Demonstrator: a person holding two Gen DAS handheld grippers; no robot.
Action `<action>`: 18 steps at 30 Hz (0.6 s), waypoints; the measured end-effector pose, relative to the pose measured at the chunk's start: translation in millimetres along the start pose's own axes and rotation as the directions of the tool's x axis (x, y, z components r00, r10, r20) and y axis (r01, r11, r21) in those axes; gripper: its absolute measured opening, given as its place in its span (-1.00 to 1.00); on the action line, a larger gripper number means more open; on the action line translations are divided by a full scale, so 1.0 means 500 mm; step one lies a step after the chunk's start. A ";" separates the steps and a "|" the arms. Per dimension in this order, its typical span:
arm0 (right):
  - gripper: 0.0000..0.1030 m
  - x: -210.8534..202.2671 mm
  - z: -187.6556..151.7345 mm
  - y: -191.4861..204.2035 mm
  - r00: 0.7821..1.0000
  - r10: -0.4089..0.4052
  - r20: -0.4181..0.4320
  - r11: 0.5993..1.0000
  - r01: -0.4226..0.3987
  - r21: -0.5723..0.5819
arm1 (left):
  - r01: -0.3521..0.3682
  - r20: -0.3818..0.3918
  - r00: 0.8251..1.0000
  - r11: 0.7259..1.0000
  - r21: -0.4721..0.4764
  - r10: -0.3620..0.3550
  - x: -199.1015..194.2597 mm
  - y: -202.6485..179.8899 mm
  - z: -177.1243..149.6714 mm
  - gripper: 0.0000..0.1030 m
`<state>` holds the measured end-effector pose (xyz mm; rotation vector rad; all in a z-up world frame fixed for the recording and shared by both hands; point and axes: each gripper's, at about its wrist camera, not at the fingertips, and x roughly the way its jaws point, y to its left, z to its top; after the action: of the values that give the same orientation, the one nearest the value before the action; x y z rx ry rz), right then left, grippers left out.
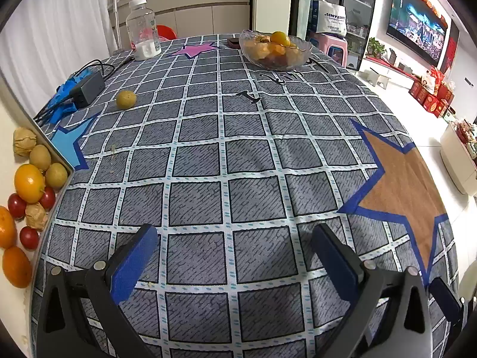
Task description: Organize fruits
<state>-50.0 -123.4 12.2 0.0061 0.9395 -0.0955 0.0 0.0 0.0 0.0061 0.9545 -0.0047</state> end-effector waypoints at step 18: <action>0.99 0.000 0.000 0.000 1.000 0.000 0.000 1.000 0.000 -0.001 | 0.000 0.000 1.000 1.000 0.006 0.000 0.000 -0.003 0.000 0.99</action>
<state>-49.9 -123.4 12.1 0.0048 0.9398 -0.0953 -0.2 -1.5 0.0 0.0117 0.9544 -0.0076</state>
